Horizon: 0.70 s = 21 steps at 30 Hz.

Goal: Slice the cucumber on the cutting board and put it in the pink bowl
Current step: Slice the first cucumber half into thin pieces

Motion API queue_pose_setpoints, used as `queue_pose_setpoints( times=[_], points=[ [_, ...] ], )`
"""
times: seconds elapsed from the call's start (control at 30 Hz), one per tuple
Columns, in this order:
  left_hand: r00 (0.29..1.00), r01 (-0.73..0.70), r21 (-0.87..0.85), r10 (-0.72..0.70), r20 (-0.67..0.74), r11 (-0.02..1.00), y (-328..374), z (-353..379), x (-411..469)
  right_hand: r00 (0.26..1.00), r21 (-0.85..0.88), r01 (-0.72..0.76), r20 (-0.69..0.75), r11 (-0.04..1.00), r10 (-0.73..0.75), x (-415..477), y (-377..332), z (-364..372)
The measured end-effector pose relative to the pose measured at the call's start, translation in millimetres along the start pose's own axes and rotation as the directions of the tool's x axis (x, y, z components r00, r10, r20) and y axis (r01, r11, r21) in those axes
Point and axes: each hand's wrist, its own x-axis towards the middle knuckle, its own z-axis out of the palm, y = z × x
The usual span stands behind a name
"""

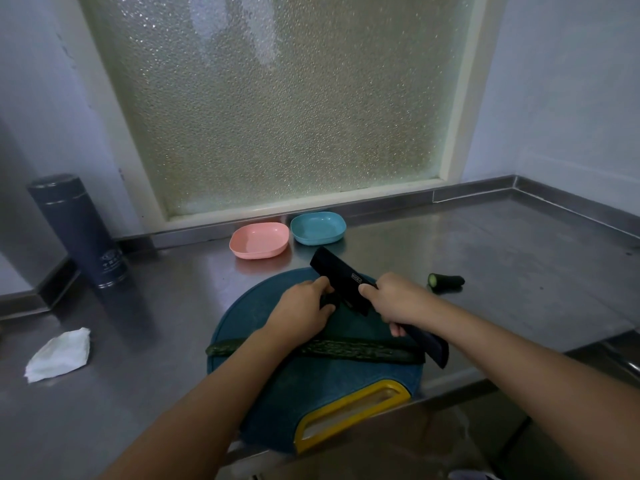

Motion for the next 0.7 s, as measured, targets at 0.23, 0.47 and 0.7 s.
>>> queue_pose_setpoints(
  times=[0.23, 0.47, 0.7],
  points=[
    [1.0, -0.009, 0.007, 0.009, -0.011, 1.0, -1, 1, 0, 1.0, -0.006, -0.011, 0.022, 1.0, 0.011, -2, -4, -1],
    [1.0, -0.015, 0.021, 0.015, -0.007, 1.0, -2, 2, 1, 0.999, 0.004, -0.036, 0.026, 0.999, 0.036, 4, -4, 2],
    [1.0, -0.008, 0.023, 0.009, -0.025, 1.0, 1, 0, -1, 1.0, -0.027, 0.004, 0.021, 1.0, -0.003, 19, -7, 23]
  ],
)
